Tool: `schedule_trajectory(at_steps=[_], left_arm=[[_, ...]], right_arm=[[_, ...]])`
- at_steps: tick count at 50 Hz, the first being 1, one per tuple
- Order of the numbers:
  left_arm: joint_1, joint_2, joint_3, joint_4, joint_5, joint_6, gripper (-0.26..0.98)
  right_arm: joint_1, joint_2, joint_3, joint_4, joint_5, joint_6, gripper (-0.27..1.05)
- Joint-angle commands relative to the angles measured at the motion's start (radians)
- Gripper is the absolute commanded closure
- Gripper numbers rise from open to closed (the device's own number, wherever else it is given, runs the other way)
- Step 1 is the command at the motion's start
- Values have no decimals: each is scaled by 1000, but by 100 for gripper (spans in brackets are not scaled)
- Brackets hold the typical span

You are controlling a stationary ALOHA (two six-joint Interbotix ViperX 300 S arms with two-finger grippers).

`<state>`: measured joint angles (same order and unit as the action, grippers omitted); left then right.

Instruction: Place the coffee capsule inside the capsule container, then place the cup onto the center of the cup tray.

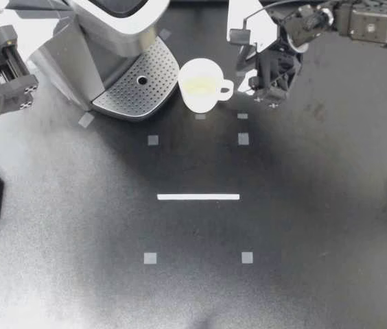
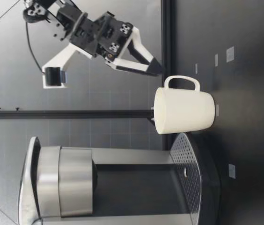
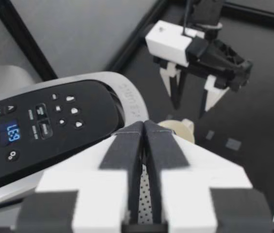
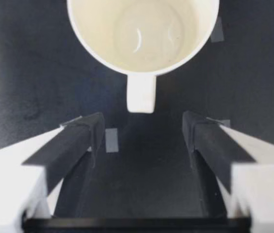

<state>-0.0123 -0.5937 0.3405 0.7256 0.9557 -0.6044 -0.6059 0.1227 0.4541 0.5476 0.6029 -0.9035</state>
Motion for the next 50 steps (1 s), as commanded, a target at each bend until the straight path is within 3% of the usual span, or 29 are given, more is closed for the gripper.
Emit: schedule_trajectory(at_steps=[1, 43, 50], left_arm=[[-2, -9, -11, 11, -8, -2, 62], [-2, -9, -6, 18, -23, -5, 62], [-2, -9, -5, 18, -26, -5, 62]], right_arm=[[-6, -6, -21, 5, -31, 0, 11], [54, 54, -21, 34, -135, -2, 12], [54, 60, -21, 35, -137, -2, 18]])
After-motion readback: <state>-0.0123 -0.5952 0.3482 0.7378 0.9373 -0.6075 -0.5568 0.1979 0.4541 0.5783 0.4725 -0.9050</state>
